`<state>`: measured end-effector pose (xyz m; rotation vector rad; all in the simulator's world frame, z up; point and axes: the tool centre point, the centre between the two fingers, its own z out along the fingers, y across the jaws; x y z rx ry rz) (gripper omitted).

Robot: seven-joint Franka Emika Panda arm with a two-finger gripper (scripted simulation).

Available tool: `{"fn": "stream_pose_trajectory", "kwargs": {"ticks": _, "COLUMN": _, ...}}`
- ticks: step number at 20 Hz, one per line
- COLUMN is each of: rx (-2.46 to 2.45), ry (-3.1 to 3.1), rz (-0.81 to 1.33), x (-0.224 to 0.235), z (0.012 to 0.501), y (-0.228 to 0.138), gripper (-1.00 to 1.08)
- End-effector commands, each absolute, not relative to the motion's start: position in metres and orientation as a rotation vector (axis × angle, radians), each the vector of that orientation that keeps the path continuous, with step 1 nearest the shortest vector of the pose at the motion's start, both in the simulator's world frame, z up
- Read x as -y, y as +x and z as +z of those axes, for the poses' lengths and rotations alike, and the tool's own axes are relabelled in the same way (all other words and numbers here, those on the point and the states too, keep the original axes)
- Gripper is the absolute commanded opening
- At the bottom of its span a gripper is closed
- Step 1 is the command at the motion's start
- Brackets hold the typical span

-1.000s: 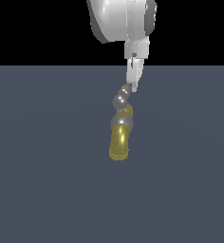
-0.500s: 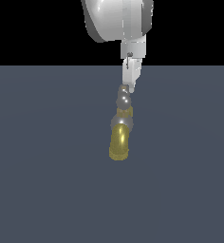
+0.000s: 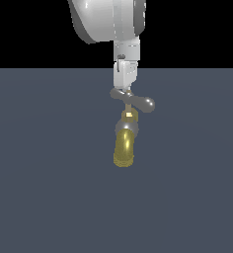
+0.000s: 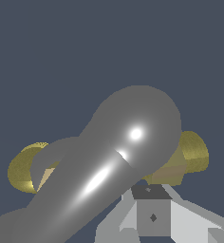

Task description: Turn on the faucet by rotating a designated handle.

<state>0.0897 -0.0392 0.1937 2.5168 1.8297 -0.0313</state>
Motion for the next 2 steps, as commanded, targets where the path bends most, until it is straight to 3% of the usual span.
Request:
{"fn": "stream_pose_trajectory", "kwargs": {"ticks": 1, "rx": -1.962, "ry": 2.453, "rz": -0.001, "x": -0.0411, "z": 0.1956, "y": 0.0852, "gripper": -1.0}}
{"fn": "stream_pose_trajectory", "kwargs": {"ticks": 2, "rx": -1.962, "ry": 2.453, "rz": -0.001, "x": -0.0411, "z": 0.1956, "y": 0.0852, "gripper": -1.0}}
